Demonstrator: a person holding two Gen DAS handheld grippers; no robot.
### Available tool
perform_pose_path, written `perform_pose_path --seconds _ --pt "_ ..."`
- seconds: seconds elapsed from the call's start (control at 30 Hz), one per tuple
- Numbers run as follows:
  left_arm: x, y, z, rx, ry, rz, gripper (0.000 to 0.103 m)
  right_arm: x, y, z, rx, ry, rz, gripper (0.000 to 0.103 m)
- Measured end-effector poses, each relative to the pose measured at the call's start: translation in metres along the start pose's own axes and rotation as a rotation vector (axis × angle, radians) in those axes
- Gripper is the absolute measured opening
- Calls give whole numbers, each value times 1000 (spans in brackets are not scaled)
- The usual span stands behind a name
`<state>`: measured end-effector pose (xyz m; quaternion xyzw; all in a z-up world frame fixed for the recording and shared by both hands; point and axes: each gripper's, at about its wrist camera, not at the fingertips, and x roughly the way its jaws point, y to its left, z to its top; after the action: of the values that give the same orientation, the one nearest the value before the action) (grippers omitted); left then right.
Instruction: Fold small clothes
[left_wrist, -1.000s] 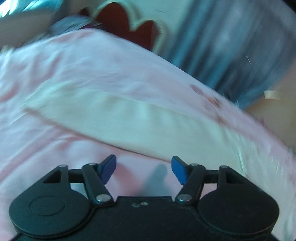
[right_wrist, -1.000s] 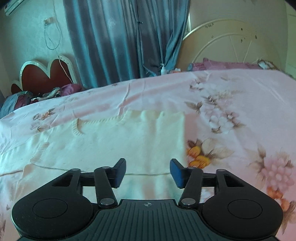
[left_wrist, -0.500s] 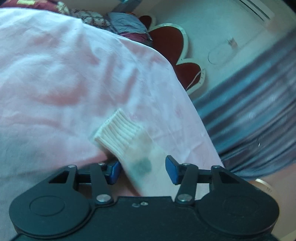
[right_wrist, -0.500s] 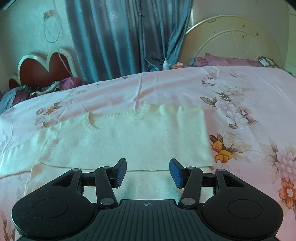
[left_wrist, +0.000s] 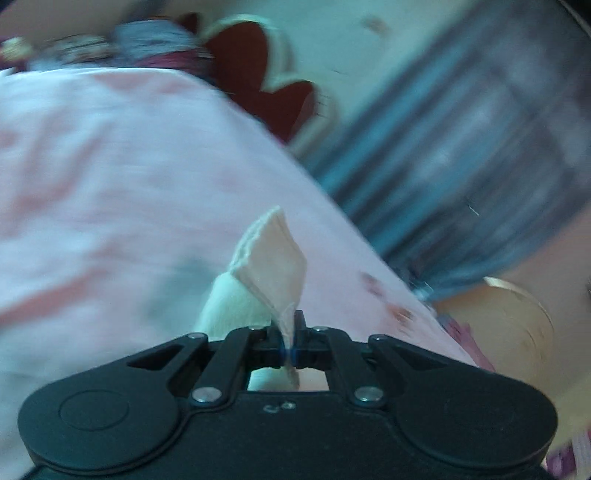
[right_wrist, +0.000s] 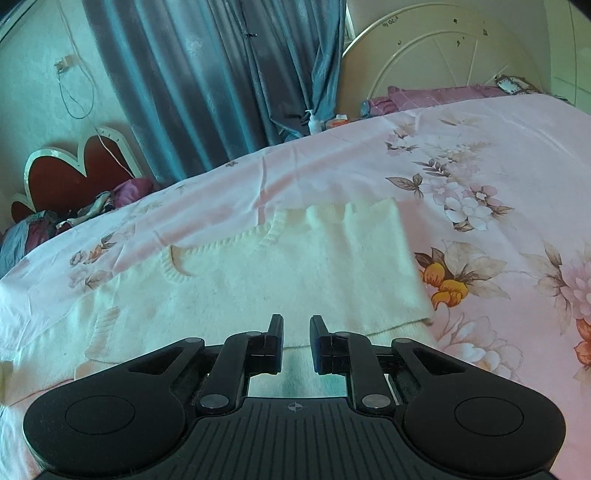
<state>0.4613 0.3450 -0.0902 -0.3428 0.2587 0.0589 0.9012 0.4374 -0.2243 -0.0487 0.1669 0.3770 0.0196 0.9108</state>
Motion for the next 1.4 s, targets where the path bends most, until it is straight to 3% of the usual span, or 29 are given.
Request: perform_pose_path --seconds 0.2,0.3,0.47,0.53,0.6,0.63,0.67,0.73,0.77,0.8,0.87,0.93,1.0,1.2,1.23,1.3,1.4 --pt "30 -119 -49 256 140 -152 3 -2 -7 0 23 -6 8 16" --pt "41 -172 -88 389 203 -189 3 -7 -13 1 42 -18 16 16" --pt "65 -228 -149 573 321 -220 3 -16 -25 4 72 -29 26 16" --pt "81 -240 -176 628 423 -248 5 -19 -29 4 80 -27 39 16" --pt "90 -247 -203 674 487 -262 20 -21 -31 5 90 -24 52 17" --pt "87 -250 -212 697 467 -283 32 -22 -32 6 94 -25 51 17" --pt "84 -253 -217 711 455 -300 50 -22 -34 6 98 -26 59 17" --pt "79 -255 -221 708 452 -339 70 -21 -34 6 104 -26 64 32" --pt "73 -254 -222 704 442 -353 72 -20 -33 6 103 -31 71 61" --pt "64 -251 -220 705 418 -356 72 -20 -30 6 95 -40 99 67" --pt "48 -240 -211 680 380 -329 67 -16 -24 6 83 -34 158 66" --pt "32 -224 -198 625 355 -290 64 -7 -14 4 71 -4 203 65" --pt "15 -201 -181 587 323 -226 61 5 -6 2 72 39 251 46" --pt "-1 -136 -152 520 327 -47 53 47 17 -9 76 151 298 43" --pt "1 -128 -150 498 336 -32 53 54 22 -11 68 171 303 42" --pt "5 -119 -144 465 336 -34 53 65 33 -14 36 206 287 24" --pt "19 -122 -141 438 331 -51 55 70 44 -14 -21 209 263 10"
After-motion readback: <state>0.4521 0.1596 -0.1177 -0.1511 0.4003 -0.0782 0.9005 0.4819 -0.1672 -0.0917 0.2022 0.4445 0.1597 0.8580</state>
